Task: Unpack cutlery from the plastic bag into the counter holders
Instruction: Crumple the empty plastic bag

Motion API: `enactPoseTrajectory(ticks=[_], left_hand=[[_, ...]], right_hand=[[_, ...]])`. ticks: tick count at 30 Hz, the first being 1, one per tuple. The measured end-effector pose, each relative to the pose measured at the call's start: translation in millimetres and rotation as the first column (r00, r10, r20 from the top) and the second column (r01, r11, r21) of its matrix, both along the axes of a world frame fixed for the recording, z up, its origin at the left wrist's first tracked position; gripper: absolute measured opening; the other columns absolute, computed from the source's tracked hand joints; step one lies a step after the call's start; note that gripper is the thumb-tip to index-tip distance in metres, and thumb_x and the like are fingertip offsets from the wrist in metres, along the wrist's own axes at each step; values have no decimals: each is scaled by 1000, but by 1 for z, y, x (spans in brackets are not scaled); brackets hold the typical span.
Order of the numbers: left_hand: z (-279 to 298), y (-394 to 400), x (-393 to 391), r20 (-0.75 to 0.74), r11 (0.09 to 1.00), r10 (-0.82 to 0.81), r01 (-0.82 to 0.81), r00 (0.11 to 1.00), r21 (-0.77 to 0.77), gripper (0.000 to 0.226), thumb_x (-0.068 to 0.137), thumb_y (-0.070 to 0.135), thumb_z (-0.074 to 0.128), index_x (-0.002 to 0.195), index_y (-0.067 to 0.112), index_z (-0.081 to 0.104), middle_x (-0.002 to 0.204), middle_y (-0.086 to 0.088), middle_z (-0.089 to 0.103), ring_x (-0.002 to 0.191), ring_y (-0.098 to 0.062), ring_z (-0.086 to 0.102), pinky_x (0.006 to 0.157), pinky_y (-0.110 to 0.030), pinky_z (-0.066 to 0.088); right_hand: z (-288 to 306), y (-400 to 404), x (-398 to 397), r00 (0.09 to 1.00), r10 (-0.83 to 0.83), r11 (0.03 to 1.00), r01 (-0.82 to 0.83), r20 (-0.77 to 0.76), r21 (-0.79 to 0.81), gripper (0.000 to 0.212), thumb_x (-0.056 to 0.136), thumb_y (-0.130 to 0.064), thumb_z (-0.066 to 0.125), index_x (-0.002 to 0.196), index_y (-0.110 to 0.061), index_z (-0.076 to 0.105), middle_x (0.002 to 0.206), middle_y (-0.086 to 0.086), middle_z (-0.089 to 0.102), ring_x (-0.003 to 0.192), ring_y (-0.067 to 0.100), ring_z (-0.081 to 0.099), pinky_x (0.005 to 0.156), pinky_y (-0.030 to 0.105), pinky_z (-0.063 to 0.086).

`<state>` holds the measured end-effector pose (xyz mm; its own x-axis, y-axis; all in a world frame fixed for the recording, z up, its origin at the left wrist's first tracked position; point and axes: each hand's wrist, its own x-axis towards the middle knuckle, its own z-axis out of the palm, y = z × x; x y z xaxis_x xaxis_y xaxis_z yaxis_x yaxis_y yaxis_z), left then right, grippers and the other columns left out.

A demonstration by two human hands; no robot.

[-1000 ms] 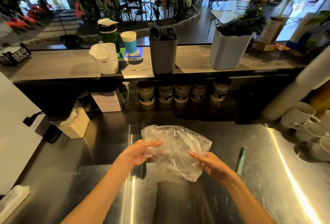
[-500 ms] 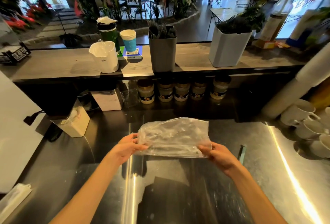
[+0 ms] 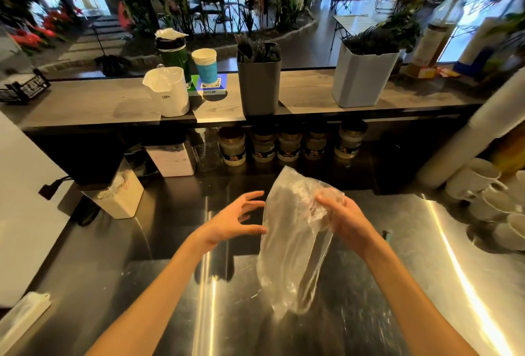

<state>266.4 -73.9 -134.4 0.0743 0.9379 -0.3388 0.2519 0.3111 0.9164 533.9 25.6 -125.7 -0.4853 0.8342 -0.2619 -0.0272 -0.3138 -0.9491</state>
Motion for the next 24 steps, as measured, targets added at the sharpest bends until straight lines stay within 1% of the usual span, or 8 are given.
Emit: enactPoseTrajectory(ticks=[4,8,10,12,15,20,22,24], left_hand=[[2,2,33,213,997,51,-38,976,-62,60,80,9,81,132,26,56,124,8,70,117,-8,65,99,-25,52],[-11,3,45,267,984,175,-174,948,-26,43,83,12,79,124,13,66,119,-4,73,114,-21,68,103,-43,52],[-14,4,48,250,962,259,-273,933,22,39,80,16,82,116,12,69,113,-6,74,110,-24,69,98,-43,55],[-15,6,51,178,934,331,-348,927,77,39,74,22,88,108,15,70,106,-4,76,103,-21,72,90,-36,59],[-18,6,55,67,906,391,-397,918,145,43,68,25,92,99,14,65,101,1,73,96,-11,70,78,-25,59],[-22,1,56,45,907,402,-404,915,115,57,62,39,94,104,19,60,106,6,71,97,-5,70,80,-27,59],[-16,0,52,131,930,360,-367,924,35,50,72,37,88,112,19,63,110,2,73,98,-10,72,80,-27,59],[-11,-2,46,190,958,286,-287,939,-18,43,83,33,80,121,18,63,113,-1,74,102,-14,72,85,-29,59]], right_hand=[[8,-2,-15,1000,-5,999,5,-10,-46,43,93,-31,66,130,-8,63,117,16,73,105,29,72,93,43,57],[9,-12,-13,992,26,974,-53,-125,-220,48,102,-49,47,133,-17,61,125,12,71,117,29,68,98,46,53],[4,-21,-10,991,112,977,-124,-73,-176,45,101,-49,48,134,-20,58,125,8,71,116,25,68,93,40,58],[-5,-31,-11,982,182,976,-174,51,-132,53,93,-50,63,136,-21,54,124,3,72,113,22,70,91,39,59],[-10,-39,-13,969,165,983,-148,183,-104,61,78,-48,77,129,-23,54,114,-2,74,99,13,74,75,27,60],[-19,-36,-10,940,189,982,-183,285,-51,40,85,-32,77,119,-13,67,101,0,79,94,17,76,87,35,61],[-21,-34,-4,944,179,984,-178,278,-30,31,88,-24,76,114,-8,70,100,5,79,94,20,76,89,36,60],[-20,-32,2,958,156,988,-151,239,-36,33,87,-23,76,114,-4,70,101,8,78,96,23,75,88,35,60]])
